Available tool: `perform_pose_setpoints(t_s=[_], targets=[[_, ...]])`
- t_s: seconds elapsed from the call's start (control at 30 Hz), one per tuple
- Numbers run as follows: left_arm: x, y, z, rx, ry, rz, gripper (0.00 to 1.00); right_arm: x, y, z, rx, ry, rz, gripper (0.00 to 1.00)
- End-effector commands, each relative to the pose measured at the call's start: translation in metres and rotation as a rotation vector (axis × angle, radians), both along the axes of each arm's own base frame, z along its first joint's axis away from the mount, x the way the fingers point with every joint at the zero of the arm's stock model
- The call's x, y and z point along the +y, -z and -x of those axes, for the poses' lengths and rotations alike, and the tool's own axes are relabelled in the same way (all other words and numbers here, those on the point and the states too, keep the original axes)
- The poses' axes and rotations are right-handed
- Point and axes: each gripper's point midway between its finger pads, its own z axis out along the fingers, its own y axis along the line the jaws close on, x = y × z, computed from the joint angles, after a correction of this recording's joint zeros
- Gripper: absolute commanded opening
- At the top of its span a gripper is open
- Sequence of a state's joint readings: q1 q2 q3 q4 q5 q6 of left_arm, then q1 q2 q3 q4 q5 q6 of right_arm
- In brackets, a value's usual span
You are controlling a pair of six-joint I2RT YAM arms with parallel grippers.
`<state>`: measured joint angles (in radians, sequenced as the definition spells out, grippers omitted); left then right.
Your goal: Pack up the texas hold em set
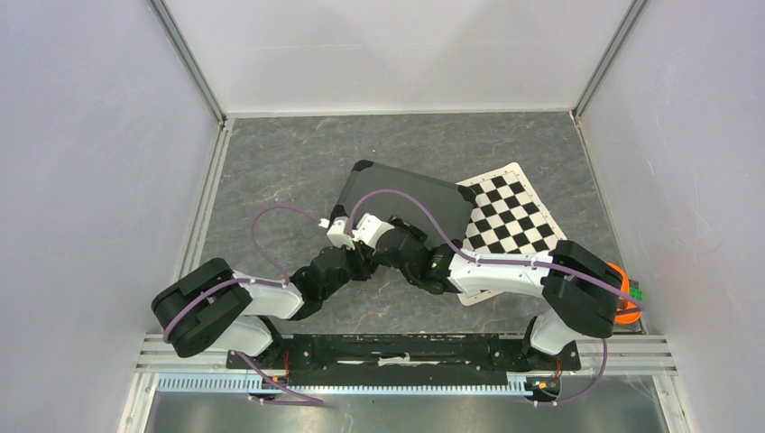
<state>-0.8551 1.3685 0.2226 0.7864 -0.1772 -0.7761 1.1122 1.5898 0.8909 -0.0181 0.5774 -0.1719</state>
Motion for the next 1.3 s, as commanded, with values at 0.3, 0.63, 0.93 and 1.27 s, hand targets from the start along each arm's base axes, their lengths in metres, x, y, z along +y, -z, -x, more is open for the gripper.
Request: perform_pose_setpoints(t_s=[0.3, 0.63, 0.93, 1.27], targets=[[-0.005, 0.017, -0.007, 0.022, -0.021, -0.022, 0.02, -0.048, 0.068, 0.030, 0.223, 0.024, 0.178, 0.63], [-0.005, 0.021, -0.010, 0.024, -0.022, -0.054, 0.02, -0.032, 0.048, 0.038, 0.263, -0.035, 0.053, 0.79], [-0.005, 0.020, -0.006, 0.043, -0.018, -0.038, 0.05, -0.039, 0.050, 0.037, 0.285, -0.016, 0.047, 0.77], [0.001, 0.029, 0.001, 0.214, -0.119, 0.027, 0.19, -0.039, 0.048, 0.036, 0.288, -0.019, 0.038, 0.75]])
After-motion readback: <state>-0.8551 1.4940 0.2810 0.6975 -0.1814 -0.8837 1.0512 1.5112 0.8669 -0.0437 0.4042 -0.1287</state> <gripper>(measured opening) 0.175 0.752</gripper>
